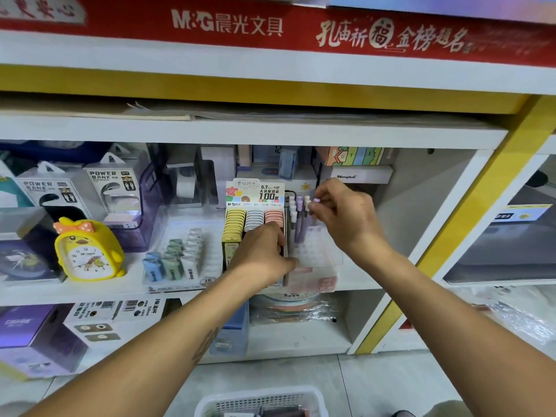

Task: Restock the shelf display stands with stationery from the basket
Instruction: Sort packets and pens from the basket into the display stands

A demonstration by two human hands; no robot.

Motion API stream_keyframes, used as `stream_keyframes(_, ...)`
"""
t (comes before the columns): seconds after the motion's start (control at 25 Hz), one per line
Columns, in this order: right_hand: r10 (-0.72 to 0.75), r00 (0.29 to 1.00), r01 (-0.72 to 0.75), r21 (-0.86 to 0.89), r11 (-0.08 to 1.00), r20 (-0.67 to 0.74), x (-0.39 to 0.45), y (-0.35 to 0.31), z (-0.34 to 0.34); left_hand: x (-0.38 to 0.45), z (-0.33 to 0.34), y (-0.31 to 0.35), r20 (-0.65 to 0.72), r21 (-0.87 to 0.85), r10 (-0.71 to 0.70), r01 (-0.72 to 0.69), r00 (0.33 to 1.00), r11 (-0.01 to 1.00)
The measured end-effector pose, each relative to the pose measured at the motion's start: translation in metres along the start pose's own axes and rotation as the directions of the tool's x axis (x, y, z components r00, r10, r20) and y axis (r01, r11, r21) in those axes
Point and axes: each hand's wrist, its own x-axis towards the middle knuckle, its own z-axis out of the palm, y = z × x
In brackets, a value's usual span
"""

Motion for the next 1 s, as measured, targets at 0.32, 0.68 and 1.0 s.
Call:
stream_keyframes(0.32,0.031,0.998,-0.030,-0.013,0.999,0.060,-0.001,-0.006,0.001,0.004,0.000,-0.003,0.015,-0.057,-0.032,0.033,0.999,0.998)
stream_keyframes(0.68,-0.137,0.975,0.177,-0.231,0.957,0.177,0.001,0.005,0.012,0.006,0.002,-0.003,0.028,-0.046,-0.008,0.009,1.000,0.999)
stream_keyframes(1.0,-0.008,1.000,0.008,-0.020,1.000,0.016,-0.005,-0.029,-0.009,-0.007,-0.014,0.015,-0.034,-0.105,-0.036,0.033,0.999,0.994)
